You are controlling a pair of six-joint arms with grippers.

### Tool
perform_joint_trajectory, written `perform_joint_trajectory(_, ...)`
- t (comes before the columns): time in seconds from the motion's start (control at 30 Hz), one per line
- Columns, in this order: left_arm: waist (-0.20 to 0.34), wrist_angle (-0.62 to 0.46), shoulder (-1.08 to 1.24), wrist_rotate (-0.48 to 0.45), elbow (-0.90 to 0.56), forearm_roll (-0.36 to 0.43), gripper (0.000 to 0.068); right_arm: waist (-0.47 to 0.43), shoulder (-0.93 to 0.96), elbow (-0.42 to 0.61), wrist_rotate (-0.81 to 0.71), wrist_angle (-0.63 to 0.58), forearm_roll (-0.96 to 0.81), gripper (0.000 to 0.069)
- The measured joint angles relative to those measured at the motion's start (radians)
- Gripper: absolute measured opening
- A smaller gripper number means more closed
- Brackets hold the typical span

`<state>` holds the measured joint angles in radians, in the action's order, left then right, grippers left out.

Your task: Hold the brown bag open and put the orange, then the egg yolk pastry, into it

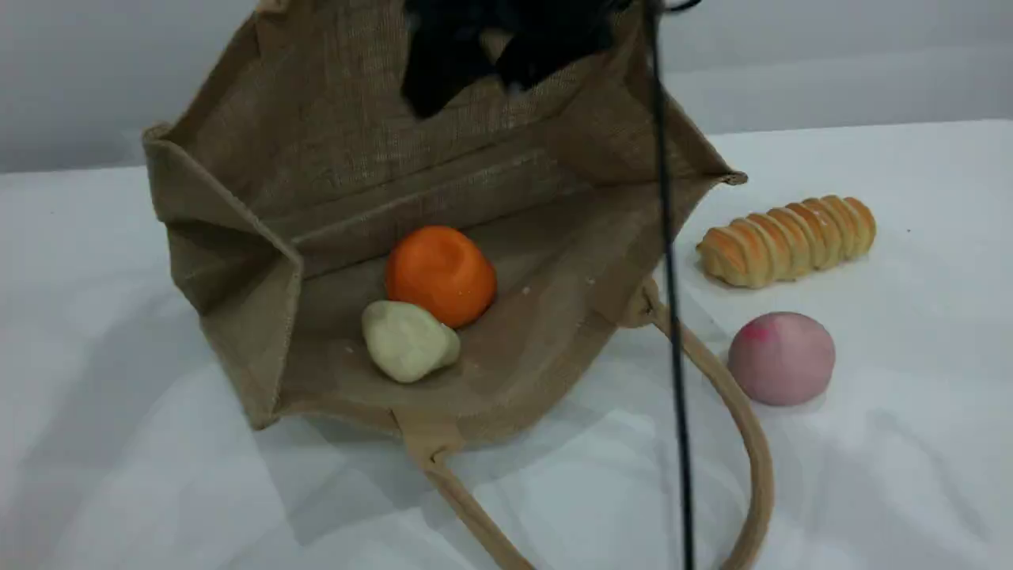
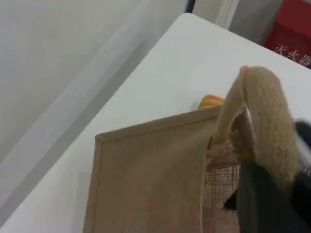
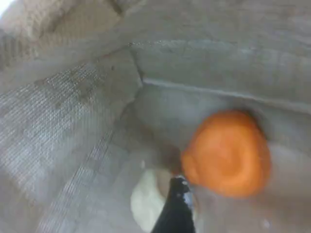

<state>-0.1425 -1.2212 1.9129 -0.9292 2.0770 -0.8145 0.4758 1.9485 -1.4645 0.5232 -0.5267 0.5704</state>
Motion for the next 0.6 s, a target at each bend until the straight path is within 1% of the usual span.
perform_joint_trajectory(0.17,0.0,0.0,0.0,-0.004,0.0,0.0,0.009,-0.089,-0.089,0.0,0.0,-0.128,-0.001,0.058)
perform_joint_trajectory(0.37,0.0,0.0,0.0,-0.002,0.0,0.0,0.009,-0.227,-0.183,0.0,0.001,-0.197,0.0,0.058)
perform_joint_trajectory(0.6,0.0,0.0,0.0,0.0,0.0,0.0,0.009,-0.387,-0.219,0.0,0.001,-0.268,0.002,0.058)
